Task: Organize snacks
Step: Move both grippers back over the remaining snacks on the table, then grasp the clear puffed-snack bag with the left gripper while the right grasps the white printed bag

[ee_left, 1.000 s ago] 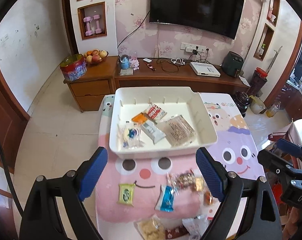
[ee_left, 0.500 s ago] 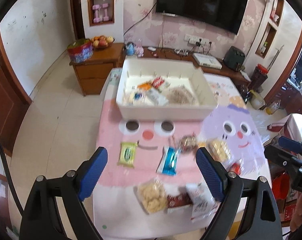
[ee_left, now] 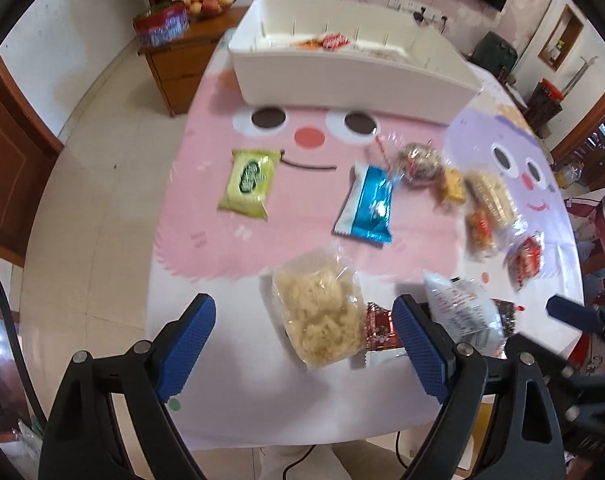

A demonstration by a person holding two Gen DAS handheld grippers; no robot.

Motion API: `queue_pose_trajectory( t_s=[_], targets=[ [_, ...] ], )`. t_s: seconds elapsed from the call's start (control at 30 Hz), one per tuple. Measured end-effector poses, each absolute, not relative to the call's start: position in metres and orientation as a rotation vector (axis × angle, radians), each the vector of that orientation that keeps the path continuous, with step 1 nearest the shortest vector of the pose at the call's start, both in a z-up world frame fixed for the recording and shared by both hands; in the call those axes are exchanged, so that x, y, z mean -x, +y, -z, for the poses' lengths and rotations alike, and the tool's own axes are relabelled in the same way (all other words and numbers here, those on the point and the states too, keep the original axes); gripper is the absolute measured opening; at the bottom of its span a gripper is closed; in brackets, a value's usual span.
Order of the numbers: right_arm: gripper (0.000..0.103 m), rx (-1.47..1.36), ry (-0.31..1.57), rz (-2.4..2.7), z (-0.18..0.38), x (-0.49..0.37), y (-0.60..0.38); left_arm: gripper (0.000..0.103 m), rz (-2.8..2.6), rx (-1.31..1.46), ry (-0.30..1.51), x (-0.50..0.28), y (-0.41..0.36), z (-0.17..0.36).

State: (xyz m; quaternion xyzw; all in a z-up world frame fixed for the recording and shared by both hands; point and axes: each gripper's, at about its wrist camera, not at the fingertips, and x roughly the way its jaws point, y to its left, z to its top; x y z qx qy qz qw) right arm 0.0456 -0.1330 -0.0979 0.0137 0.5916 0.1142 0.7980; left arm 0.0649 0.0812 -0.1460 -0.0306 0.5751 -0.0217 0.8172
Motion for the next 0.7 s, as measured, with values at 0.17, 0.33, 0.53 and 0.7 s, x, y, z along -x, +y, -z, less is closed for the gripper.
queue_pose_trajectory(
  t_s=[0.17,0.33,0.53,0.7],
  targets=[
    [0.072,-0.023,1.340,-0.227,0.133,-0.049,-0.128,0.089,0.027,0.112,1.291,-0.077,0.082,0.177],
    [0.067,-0.033,1.378,-0.225,0.153,-0.054,-0.127,0.089,0.009,0.193,1.367,-0.087,0.083,0.206],
    [0.050,-0.033,1.425,-0.242,0.170,-0.060,-0.123,0.074,0.003,0.241,1.428,-0.092,0.079,0.227],
    [0.043,0.001,1.409,-0.246,0.169,-0.059,-0.120,0.058,-0.013,0.185,1.418,-0.089,0.070,0.227]
  ],
)
